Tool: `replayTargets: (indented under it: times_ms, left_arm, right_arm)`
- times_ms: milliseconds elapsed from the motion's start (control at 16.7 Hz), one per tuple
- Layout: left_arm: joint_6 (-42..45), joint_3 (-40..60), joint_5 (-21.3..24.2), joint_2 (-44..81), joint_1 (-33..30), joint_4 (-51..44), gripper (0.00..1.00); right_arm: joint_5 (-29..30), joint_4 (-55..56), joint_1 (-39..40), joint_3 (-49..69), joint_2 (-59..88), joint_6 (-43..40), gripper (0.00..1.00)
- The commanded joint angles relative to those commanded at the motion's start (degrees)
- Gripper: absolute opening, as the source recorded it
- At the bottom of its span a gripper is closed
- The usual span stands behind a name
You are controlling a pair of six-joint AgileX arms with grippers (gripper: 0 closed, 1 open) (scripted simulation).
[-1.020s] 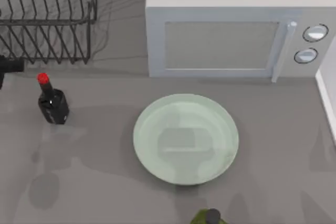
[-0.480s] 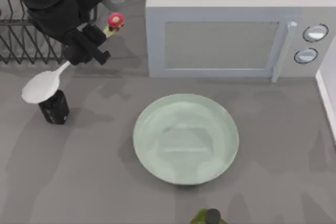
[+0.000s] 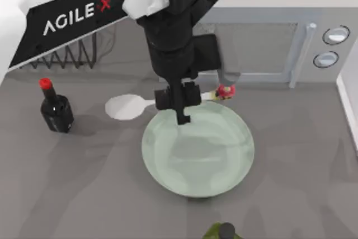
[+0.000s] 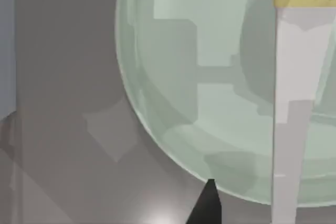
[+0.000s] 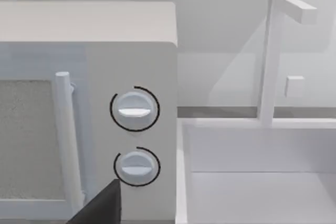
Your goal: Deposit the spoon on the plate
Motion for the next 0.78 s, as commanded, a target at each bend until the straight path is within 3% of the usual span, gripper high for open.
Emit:
replayTargets:
  times_ms: [300, 780]
  left_arm:
    - [2.8, 0.9, 0.0, 7.4, -3.5, -1.2, 0.0]
    - [2.8, 0.6, 0.7, 7.5, -3.3, -1.0, 0.0]
  right_arm:
    - [0.0, 0.0, 0.0, 0.0, 0.0, 0.0, 1.0]
    - [0.0, 0.0, 0.0, 0.0, 0.0, 0.0, 1.0]
